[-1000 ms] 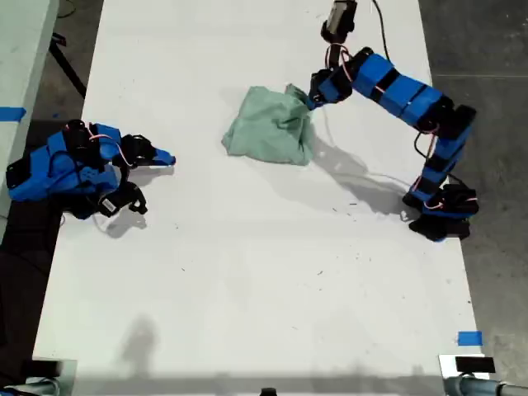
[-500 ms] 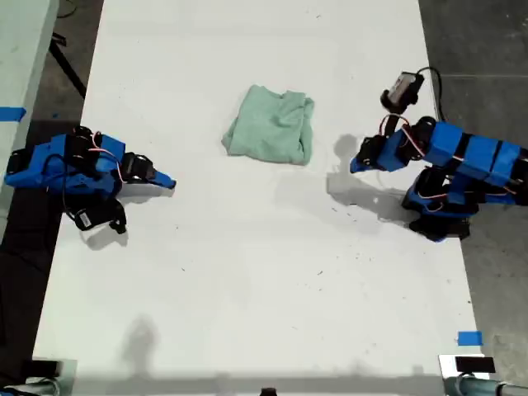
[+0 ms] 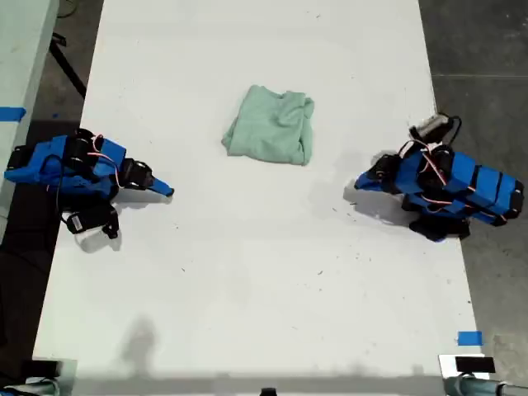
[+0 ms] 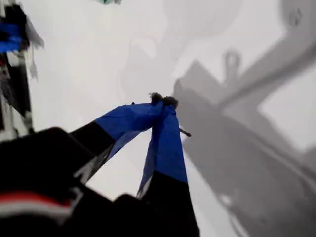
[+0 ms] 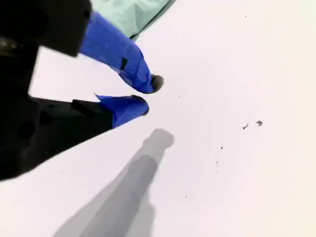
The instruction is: Fold t-shirt
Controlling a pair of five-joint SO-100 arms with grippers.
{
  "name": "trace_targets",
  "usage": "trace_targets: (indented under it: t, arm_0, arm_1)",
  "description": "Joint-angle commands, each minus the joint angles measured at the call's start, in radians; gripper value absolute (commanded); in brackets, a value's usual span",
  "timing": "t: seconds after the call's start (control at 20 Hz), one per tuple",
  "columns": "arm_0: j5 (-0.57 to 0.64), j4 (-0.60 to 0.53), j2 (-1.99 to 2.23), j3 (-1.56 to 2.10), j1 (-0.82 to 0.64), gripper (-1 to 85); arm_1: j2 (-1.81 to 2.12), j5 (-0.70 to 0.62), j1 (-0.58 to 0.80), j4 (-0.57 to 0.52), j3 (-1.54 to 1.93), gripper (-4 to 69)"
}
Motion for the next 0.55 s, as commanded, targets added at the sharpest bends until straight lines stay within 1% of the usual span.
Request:
trace_targets:
  t: [0.0,0.05,0.1,0.5]
  arm_0:
    - [-0.003,0.003,0.008,-0.009,0.006,4.4]
    - [-0.003,0.003,0.008,-0.009,0.006,4.4]
    - [-0.003,0.003,0.008,-0.009,0.006,4.4]
    - [-0.003,0.003,0.008,-0.009,0.006,4.4]
  arm_1:
    - [0.041,-0.399,-0.014,0.028,-0.017,-0.1]
    - [0.041,-0.561,-0.014,0.028,-0.017,-0.1]
    - [0.043,-0.661,-0.012,0.028,-0.017,-0.3]
    - [0.043,-0.653,-0.014,0.029,-0.017,-0.3]
